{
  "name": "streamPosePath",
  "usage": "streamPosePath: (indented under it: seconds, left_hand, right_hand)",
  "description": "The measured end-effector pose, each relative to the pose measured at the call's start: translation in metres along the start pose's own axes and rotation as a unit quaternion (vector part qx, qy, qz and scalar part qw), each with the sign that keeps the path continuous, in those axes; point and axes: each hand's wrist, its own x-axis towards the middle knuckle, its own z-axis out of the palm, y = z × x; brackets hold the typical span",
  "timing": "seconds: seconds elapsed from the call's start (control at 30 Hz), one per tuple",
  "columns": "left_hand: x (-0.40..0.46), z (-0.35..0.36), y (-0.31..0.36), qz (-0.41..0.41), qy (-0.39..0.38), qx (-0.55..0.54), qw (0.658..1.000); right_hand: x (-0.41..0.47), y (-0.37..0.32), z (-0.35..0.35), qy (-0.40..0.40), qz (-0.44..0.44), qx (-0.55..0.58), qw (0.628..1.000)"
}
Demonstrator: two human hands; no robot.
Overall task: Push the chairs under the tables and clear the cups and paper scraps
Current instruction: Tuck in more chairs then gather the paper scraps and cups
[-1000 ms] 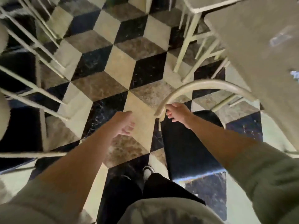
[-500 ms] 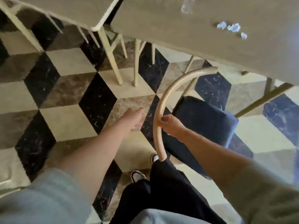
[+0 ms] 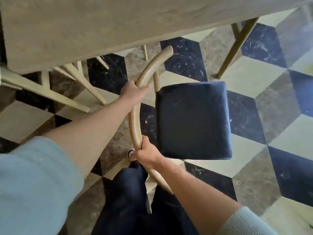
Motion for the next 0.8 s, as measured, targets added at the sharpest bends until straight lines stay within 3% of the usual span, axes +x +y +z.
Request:
streamPosePath:
  seconds: [0.13, 0.23, 0.53, 0.8]
  left_hand:
    - [0.026, 0.01, 0.006, 0.042, 0.01, 0.093, 0.995]
    - [0.028, 0.009, 0.001, 0.053, 0.004, 0.103, 0.993]
    - [0.022, -0.018, -0.011, 0.039, -0.036, 0.025, 0.998]
    - [0.011, -0.016, -0.033, -0.029, 0.047, -0.054, 0.997]
  right_hand:
    - [0.002, 0.0, 0.012, 0.093, -0.002, -0.035, 0.995]
    - [0.001, -0.002, 0.021, 0.154, 0.026, -0.078, 0.985]
    - [-0.014, -0.033, 0.01, 0.115, 0.077, -0.14, 0.98]
    - [-0.021, -0.025, -0.037, 0.036, 0.047, -0.258, 0.964]
